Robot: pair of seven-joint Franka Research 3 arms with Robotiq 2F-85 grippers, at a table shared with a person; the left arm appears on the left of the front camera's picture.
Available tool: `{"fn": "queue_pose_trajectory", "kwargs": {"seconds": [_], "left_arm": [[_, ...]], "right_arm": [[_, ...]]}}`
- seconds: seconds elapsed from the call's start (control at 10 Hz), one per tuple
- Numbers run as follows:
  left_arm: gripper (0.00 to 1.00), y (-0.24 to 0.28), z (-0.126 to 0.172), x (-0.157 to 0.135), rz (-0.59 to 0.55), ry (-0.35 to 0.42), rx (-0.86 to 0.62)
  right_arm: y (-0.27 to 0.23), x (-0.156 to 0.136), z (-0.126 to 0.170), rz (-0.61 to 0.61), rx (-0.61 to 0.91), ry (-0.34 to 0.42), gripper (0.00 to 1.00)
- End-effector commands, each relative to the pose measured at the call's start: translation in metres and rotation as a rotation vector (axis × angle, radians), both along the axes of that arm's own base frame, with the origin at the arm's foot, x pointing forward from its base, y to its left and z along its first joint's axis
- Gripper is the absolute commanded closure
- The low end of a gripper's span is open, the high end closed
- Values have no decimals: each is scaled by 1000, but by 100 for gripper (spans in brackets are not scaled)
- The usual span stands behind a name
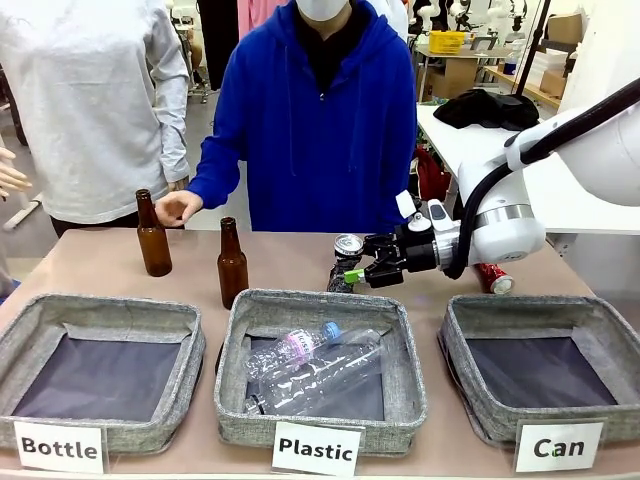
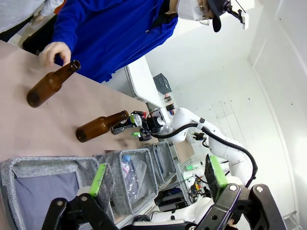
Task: Sort the can waste into the basket.
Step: Pick up the can waste from the table and place it in the right Fabric basket.
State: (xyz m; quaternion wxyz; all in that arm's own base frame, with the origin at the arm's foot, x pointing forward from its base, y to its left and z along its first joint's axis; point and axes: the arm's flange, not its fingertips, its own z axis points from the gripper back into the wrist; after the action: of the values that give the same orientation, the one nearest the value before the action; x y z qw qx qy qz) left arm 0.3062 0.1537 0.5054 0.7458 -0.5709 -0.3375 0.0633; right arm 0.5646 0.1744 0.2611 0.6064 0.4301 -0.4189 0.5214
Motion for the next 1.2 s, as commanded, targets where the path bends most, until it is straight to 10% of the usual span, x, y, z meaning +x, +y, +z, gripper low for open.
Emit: {"fn": "queue_pose_trajectory", "kwargs": {"seconds": [0.0, 0.3, 1.1], "left_arm": [[0, 1, 1, -1, -4, -25, 1], [0, 1, 1, -1, -4, -25, 1], [0, 1, 1, -1, -4, -25, 1]], "right_arm": [[0, 6, 0, 29, 7, -30, 100], [0, 7, 0, 29, 15, -16, 87], [-18, 4, 28, 33, 33, -34, 100]]}}
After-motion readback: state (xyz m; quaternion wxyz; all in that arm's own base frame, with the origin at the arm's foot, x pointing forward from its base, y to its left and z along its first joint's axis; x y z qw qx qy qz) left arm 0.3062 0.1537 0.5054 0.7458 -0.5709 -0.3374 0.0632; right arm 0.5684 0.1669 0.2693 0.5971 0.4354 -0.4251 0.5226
